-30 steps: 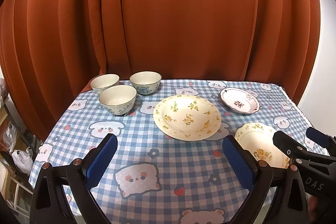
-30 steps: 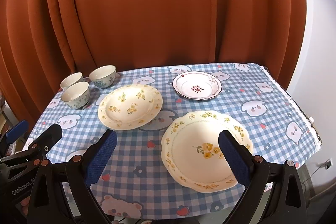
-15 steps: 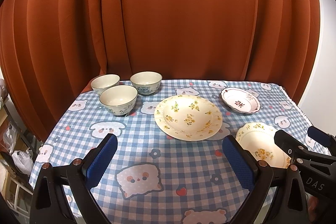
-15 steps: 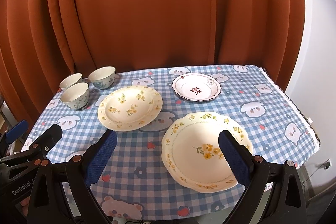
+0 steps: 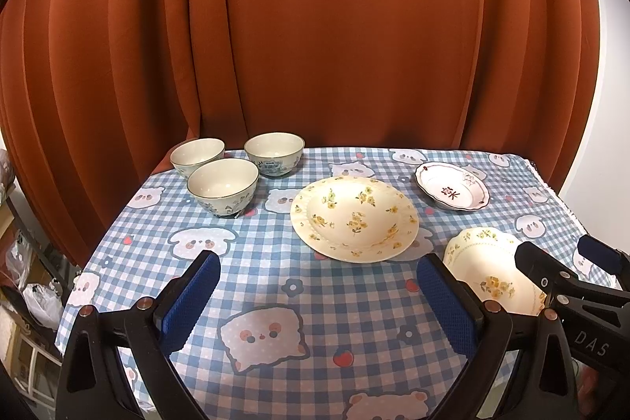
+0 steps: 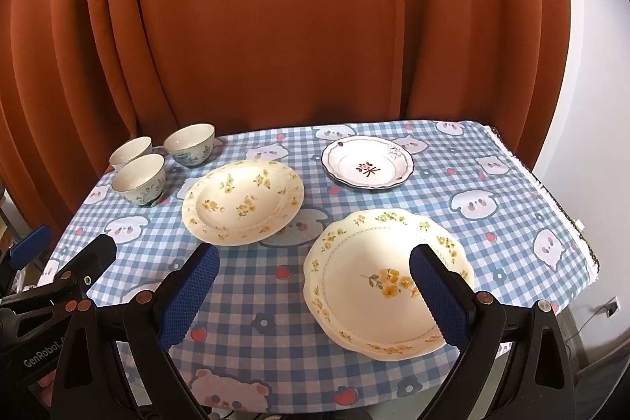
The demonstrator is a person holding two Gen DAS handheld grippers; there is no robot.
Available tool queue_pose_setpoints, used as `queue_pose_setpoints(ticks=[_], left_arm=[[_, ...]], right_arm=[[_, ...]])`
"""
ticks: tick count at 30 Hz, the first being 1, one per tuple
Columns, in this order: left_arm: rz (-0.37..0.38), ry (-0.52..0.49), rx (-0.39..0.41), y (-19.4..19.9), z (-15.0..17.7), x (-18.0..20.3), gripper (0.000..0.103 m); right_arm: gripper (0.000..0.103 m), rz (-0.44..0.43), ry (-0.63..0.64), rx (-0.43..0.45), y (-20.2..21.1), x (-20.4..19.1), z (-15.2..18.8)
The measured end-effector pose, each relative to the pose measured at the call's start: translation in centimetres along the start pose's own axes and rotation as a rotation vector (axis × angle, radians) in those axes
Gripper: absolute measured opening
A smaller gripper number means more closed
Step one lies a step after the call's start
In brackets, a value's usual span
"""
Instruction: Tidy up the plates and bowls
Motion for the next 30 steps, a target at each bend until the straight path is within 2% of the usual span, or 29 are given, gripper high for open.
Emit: queue_pose_setpoints(ticks=[16,30], left_arm=[[0.001,-0.004,-0.002,-0.2,0.0,-0.1,0.101],[0.053,-0.03,-0.014,-0.9,0.1,-0.6,0.101]], right_arm=[[0.099,0.02,-0.006,0.0,0.2,0.0,0.3],[0.099,0.075,-0.034,-0.013,0.5,-0.9,0.9]])
Point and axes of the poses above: each gripper's, at about its wrist camera, not at the fingertips, and y roughly against the way its jaws point, x to its right, z to its underside, the point moved 5 cm from there along -y, roughly the way its jaws point, and after that the axes turned 8 degrees about z, right-handed, at the moved point
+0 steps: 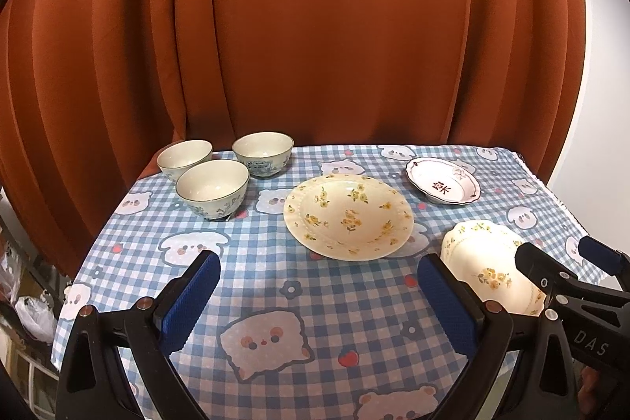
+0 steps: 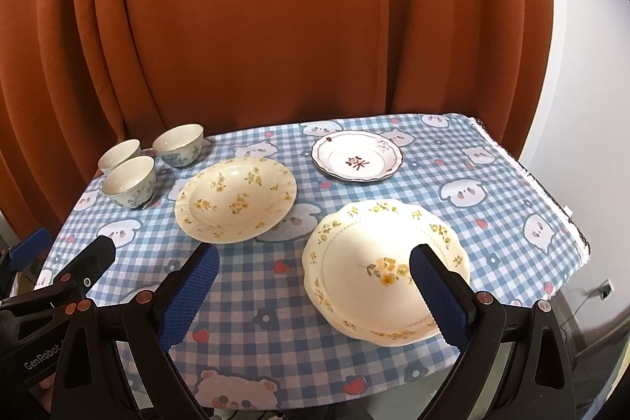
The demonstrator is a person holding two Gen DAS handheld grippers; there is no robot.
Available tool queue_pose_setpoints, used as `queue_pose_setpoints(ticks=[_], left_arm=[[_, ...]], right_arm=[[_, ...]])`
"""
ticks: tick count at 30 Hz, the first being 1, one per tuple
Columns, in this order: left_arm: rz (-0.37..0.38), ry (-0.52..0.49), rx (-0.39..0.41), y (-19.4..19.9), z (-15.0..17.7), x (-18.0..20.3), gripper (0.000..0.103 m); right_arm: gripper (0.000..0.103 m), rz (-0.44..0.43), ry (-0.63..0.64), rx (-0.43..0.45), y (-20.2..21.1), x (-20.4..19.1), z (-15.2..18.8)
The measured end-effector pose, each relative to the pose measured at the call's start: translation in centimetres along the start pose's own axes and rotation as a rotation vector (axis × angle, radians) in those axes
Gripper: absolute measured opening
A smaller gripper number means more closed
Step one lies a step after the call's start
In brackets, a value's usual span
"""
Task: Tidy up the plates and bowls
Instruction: 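Move both grippers to the flat yellow-flower plate and grasp its rim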
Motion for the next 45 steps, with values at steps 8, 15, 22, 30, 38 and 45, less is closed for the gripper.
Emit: queue_pose_setpoints(ticks=[8,15,22,30,38,45], left_arm=[[0.034,-0.026,-0.049,-1.6,0.1,1.2,0.101],[0.037,-0.034,-0.084,-4.1,0.0,3.4,0.101],[0.019,-0.009,-0.121,-7.9,-0.6,7.5,0.1],[-0.013,0.037,-0.204,-12.5,0.1,11.9,0.097],[-0.055,0.088,-0.306,-15.9,2.3,14.7,0.092],[-0.078,0.118,-0.394,-18.6,4.8,16.1,0.081]], right_arm=[[0.099,0.038,-0.035,-0.044,-0.9,0.9,0.4],[0.099,0.059,-0.035,-0.064,-2.9,2.7,0.3],[0.099,0.045,-0.03,-0.096,-6.5,6.6,-1.1],[0.098,0.014,-0.004,-0.165,-11.9,11.4,-1.9],[0.09,-0.02,0.057,-0.257,-17.0,14.2,-1.1],[0.071,-0.092,0.115,-0.375,-20.8,14.2,1.3]])
Point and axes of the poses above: each gripper's, at about its wrist camera, not at the fingertips, and y roughly against the way its jaws point, x to its right, z to its underside, the point moved 5 cm from there along -y, roughly the way its jaws point, and after that the axes turned 8 degrees about z, right-handed, at the moved point
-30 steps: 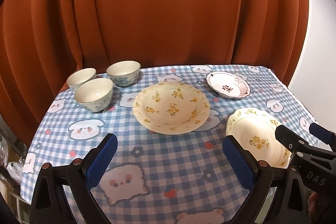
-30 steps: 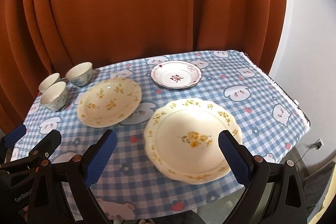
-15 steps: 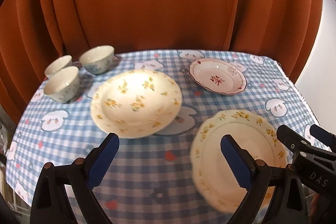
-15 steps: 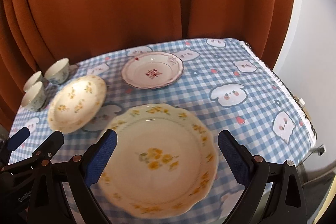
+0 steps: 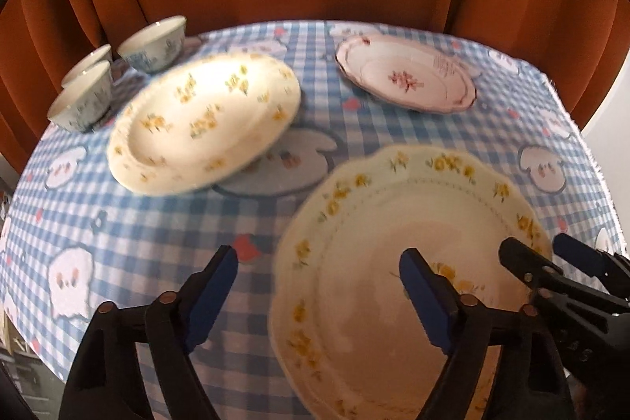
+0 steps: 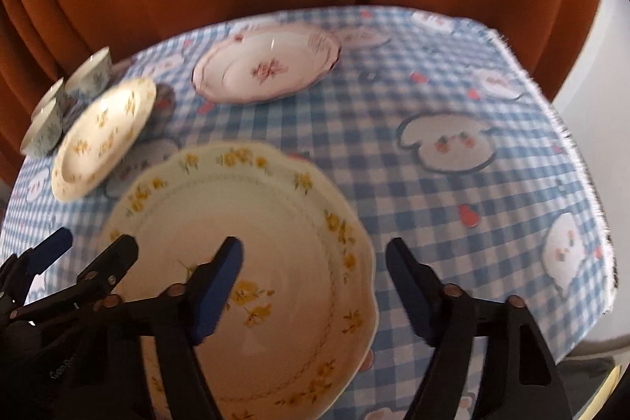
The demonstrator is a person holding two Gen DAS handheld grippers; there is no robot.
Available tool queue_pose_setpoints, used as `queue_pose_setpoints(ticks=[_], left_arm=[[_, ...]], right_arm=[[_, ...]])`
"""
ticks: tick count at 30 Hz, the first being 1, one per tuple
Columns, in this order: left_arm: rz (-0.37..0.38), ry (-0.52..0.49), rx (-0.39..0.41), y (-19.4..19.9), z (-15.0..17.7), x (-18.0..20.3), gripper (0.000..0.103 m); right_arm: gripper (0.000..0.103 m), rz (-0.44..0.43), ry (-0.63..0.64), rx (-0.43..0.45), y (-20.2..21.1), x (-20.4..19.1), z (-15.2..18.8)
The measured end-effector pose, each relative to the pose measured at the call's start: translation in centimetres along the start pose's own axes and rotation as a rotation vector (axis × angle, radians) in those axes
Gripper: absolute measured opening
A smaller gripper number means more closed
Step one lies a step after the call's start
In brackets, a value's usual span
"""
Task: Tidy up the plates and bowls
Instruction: 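Move both grippers to the flat yellow-flower plate and grasp its rim, then lift the yellow-flower plate with both grippers and carry it toward the bowls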
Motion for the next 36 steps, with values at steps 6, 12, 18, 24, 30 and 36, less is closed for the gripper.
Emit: queue_pose_setpoints(ticks=[6,12,18,24,30,36], left_arm=[[-0.027,0.004,-0.046,-1.5,0.5,1.2,0.076],[-0.082,0.018,-0.068,-2.4,0.5,1.2,0.075],[-0.105,0.028,-0.084,-2.7,0.5,1.1,0.076],[-0.086,0.018,-0.122,-2.6,0.6,1.2,0.076],[-0.07,0.025,-0.136,-1.9,0.6,0.6,0.076],[-0.054,0.027,-0.133,-0.6,0.5,-0.5,0.076]], right_arm=[[0.056,0.0,0.035,-0.058,-2.4,0.4,0.5],[0.049,-0.033,0.038,-0.085,-3.6,0.8,0.3],[0.049,-0.058,0.054,-0.082,-3.9,0.9,-0.1],[0.049,-0.051,0.069,-0.104,-4.0,0.8,-0.4],[0.049,-0.044,0.088,-0.105,-3.4,0.4,-0.4],[0.049,-0.052,0.087,-0.098,-2.1,-0.6,-0.3]])
Point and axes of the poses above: each gripper's, at about its wrist camera, not at the fingertips, and y roughly against the way its jaws point, x to its right, z to its underside, the point moved 5 cm from there along -y, roughly the way its jaws point, and after that the axes turned 8 degrees about z, right-handed, at the moved point
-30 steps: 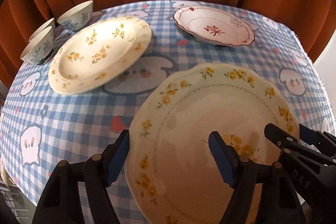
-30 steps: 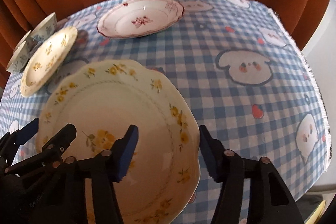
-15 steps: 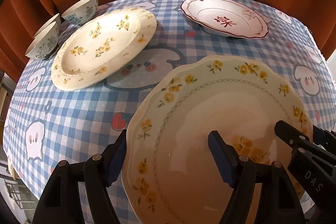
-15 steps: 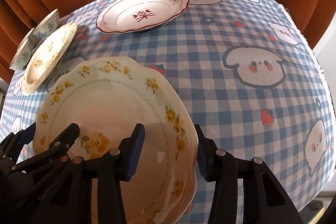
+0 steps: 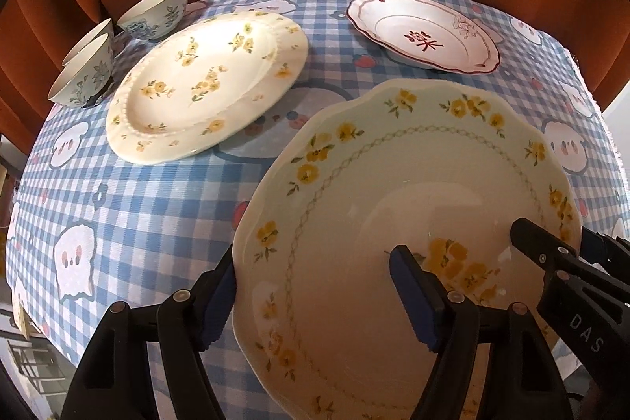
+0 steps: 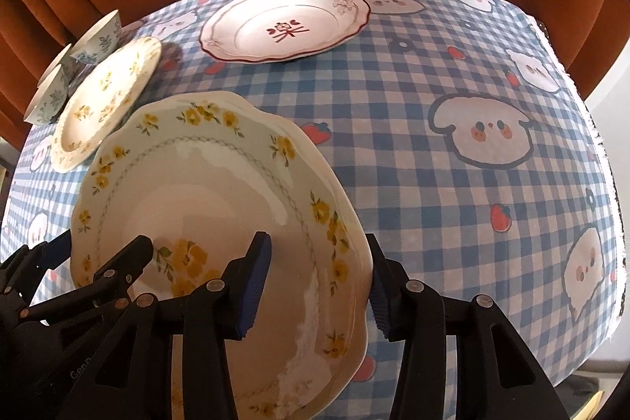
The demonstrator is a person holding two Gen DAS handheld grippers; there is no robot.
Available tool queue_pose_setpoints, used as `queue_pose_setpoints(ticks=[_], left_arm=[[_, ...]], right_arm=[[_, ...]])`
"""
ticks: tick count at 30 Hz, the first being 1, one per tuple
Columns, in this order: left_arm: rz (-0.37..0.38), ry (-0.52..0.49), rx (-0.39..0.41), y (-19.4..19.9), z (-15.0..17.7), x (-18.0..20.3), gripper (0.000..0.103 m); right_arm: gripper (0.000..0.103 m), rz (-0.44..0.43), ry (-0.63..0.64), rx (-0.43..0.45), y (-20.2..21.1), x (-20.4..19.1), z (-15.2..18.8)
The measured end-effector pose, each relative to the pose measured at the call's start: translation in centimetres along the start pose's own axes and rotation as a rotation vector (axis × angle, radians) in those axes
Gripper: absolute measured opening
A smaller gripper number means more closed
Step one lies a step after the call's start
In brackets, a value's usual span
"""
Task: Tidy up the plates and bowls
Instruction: 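Lift the yellow-flower plate with both grippers and carry it toward the bowls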
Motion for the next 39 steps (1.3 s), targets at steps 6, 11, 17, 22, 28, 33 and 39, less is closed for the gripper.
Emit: queue_pose_setpoints(ticks=[6,11,17,22,28,33,39], left_arm=[[0.023,0.0,0.007,0.8,0.0,-2.1,0.076],[0.043,-0.01,0.015,1.7,-0.1,-4.8,0.076],[0.061,-0.018,0.025,2.8,-0.3,-8.6,0.076],[0.074,-0.03,0.03,3.5,-0.5,-11.5,0.076],[0.085,-0.033,0.035,4.4,-0.4,-15.2,0.076],[0.082,-0.04,0.043,5.1,-0.3,-18.4,0.076],[0.073,-0.05,0.043,5.7,-0.1,-22.3,0.076]], right_arm=[[0.049,0.011,-0.005,0.013,1.1,-1.9,0.1],[0.05,0.028,-0.016,0.016,2.0,-4.2,0.3],[0.049,0.043,-0.027,0.022,3.2,-8.0,0.4],[0.049,0.056,-0.038,0.026,3.9,-11.2,0.5],[0.049,0.063,-0.048,0.023,4.5,-14.7,0.6],[0.05,0.063,-0.051,0.027,4.9,-18.0,0.9],[0.049,0.052,-0.059,0.019,4.9,-22.2,1.3]])
Point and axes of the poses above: each gripper's, at about its wrist camera, not at the fingertips, and y roughly against the way its jaws point, x to its right, z to its underside, the point moved 5 cm from there along -y, roughly the way its jaws point, and after that the axes turned 8 degrees about z, right-handed, at the moved point
